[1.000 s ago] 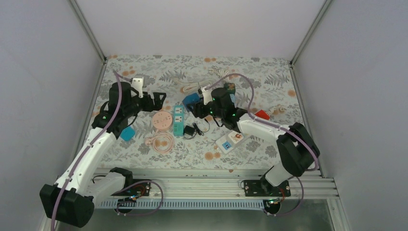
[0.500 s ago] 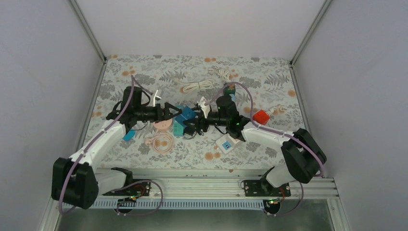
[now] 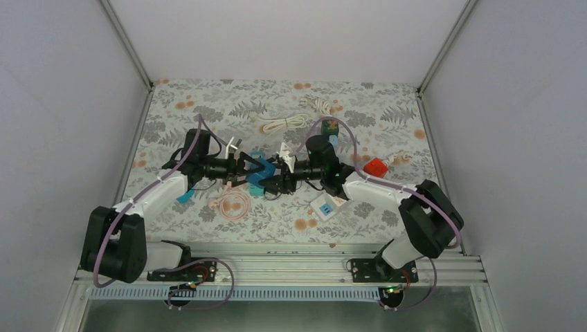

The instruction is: Insert the plug

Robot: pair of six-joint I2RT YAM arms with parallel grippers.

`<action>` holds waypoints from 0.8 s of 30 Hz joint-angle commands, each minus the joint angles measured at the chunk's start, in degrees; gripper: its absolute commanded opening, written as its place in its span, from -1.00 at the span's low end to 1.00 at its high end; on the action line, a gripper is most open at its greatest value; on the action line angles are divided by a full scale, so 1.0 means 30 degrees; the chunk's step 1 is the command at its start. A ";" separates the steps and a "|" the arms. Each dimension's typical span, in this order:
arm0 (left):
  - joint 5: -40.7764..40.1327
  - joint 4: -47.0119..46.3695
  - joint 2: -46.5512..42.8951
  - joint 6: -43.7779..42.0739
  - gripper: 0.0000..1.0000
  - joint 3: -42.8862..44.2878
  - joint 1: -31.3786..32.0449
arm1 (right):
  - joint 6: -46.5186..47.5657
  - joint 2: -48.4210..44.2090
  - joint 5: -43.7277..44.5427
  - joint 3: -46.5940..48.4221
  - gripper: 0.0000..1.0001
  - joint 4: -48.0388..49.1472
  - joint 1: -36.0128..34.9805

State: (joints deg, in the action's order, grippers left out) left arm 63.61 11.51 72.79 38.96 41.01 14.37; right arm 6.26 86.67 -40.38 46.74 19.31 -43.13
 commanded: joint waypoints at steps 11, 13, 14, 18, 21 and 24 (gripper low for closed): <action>-0.1159 0.1937 0.0900 -0.0545 0.22 0.0519 -0.0043 | 0.1371 0.2060 -0.0004 0.3065 0.41 -0.2915 -0.0474; -0.2164 0.1871 0.0659 -0.0429 0.14 0.0739 -0.0035 | 0.0798 0.1819 0.0993 0.2800 0.54 -0.2518 -0.0461; -0.2796 0.1836 0.0519 -0.0420 0.10 0.0900 -0.0043 | 0.0511 0.1608 0.1494 0.2490 0.62 -0.2116 -0.0459; -0.6065 0.2597 0.0152 -0.0763 0.02 0.1698 -0.0044 | -0.0760 0.0519 0.4257 0.1260 0.94 -0.0814 -0.0442; -0.9890 0.4060 0.0108 -0.1518 -0.01 0.2653 -0.0018 | -0.1754 -0.0317 0.6837 0.0647 1.00 -0.0838 -0.0352; -1.3324 0.5473 0.0077 -0.1846 -0.01 0.3478 0.0008 | -0.3231 -0.1072 1.0043 0.0303 1.00 -0.1194 -0.0073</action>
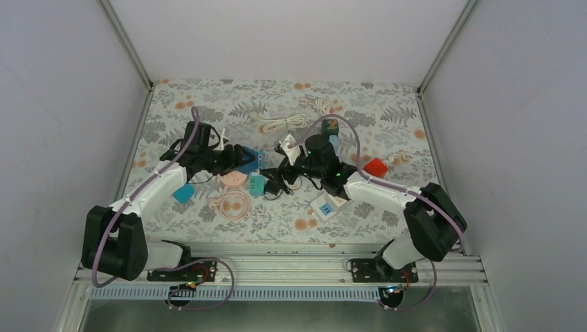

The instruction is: Insert the plug

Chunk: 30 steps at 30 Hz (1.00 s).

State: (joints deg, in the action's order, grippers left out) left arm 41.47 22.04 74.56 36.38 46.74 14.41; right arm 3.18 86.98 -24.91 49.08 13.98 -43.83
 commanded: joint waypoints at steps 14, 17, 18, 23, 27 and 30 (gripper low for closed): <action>-1.6618 0.8048 0.1129 0.1442 -0.02 0.4878 0.2145 | -1.0723 -0.1286 1.0738 0.0965 0.97 -0.4316 0.1484; -1.6944 0.8375 0.1886 0.2020 -0.02 0.5478 0.2548 | -1.0374 -0.1616 1.0696 0.0463 0.96 -0.3911 0.1479; -1.6954 0.8321 0.2108 0.2173 -0.02 0.5674 0.2717 | -1.0409 -0.1767 1.0894 0.0329 0.97 -0.3994 0.1485; -1.6967 0.8281 0.3671 0.2662 -0.02 0.6957 0.3628 | -1.0457 -0.2285 1.1111 -0.0131 0.98 -0.4098 0.1560; -1.6367 0.8203 0.4918 0.2788 0.00 0.7803 0.4144 | -1.0562 -0.2591 1.1241 -0.0640 0.98 -0.3706 0.1573; -1.6294 0.8454 0.5580 0.3028 0.01 0.8164 0.4501 | -1.0653 -0.2684 1.1482 -0.0861 0.98 -0.3562 0.1574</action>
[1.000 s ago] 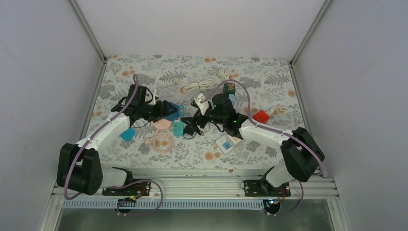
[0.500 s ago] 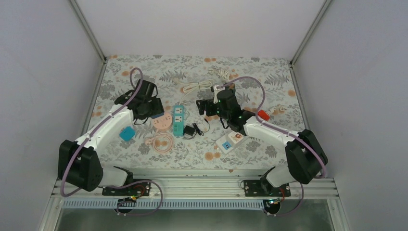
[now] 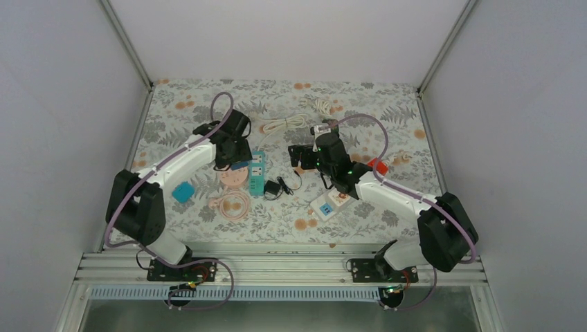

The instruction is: Insert the plug

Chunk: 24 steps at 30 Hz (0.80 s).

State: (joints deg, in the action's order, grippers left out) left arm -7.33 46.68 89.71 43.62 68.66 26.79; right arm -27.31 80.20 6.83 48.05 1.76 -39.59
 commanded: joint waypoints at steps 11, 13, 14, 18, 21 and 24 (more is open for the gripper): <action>0.0450 -0.0216 0.1628 0.0821 0.02 0.0648 0.0505 | -0.0513 -0.0282 0.1084 -0.0685 0.99 0.0643 0.0162; 0.0297 -0.0221 0.1810 0.0883 0.02 0.0677 0.0505 | -0.0490 -0.0224 0.1163 -0.0679 0.99 0.0616 0.0161; 0.0195 -0.0157 0.1892 0.0935 0.02 0.0719 0.0505 | -0.0482 -0.0203 0.1207 -0.0675 0.99 0.0615 0.0183; -0.0791 -0.0104 0.1968 0.1125 0.05 0.0727 0.0505 | -0.0494 -0.0173 0.1265 -0.0695 0.99 0.0531 0.0168; -0.1122 -0.0208 0.2025 0.1234 0.06 0.0805 0.0505 | -0.0504 -0.0147 0.1336 -0.0677 0.99 0.0493 0.0179; -0.0702 -0.0406 0.2260 0.1231 0.06 0.0698 0.0506 | -0.0517 -0.0072 0.1465 -0.0635 0.99 0.0440 0.0182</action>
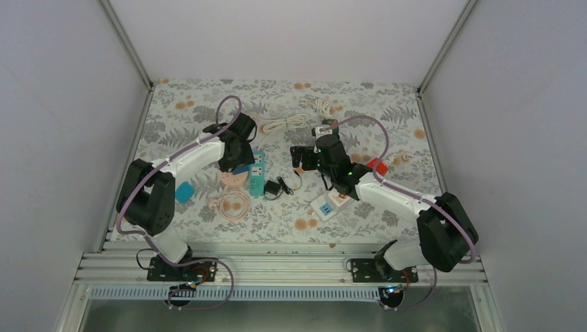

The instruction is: Insert the plug

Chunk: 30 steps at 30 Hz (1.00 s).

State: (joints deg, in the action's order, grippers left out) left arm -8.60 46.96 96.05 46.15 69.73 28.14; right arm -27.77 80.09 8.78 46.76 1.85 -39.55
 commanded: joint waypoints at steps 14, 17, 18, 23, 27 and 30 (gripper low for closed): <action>0.0196 -0.0393 0.0170 0.0551 0.08 0.0155 0.0112 | -0.0468 0.0215 0.0815 -0.0206 0.99 0.0320 0.0175; -0.0334 -0.0091 0.0148 0.0666 0.08 0.0136 0.0138 | -0.0498 0.0253 0.0791 -0.0207 0.99 0.0322 0.0174; -0.0338 -0.0111 0.0173 0.0696 0.08 0.0087 0.0133 | -0.0499 0.0273 0.0780 -0.0207 0.99 0.0318 0.0175; -0.0341 -0.0168 0.0287 0.0542 0.08 0.0088 0.0141 | -0.0529 0.0377 0.0787 -0.0182 0.99 0.0291 0.0165; 0.0226 -0.0645 0.0527 0.0415 0.08 -0.0068 0.0170 | -0.0520 0.0449 0.0762 -0.0141 1.00 0.0292 0.0175; 0.0229 -0.0508 0.0885 0.0532 0.08 -0.0009 0.0249 | -0.0529 0.0517 0.0788 -0.0145 0.99 0.0241 0.0176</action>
State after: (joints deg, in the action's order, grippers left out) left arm -8.14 46.00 96.95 47.37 69.69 28.40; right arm -28.60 80.97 9.61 46.76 1.67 -39.55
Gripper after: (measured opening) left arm 0.656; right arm 0.997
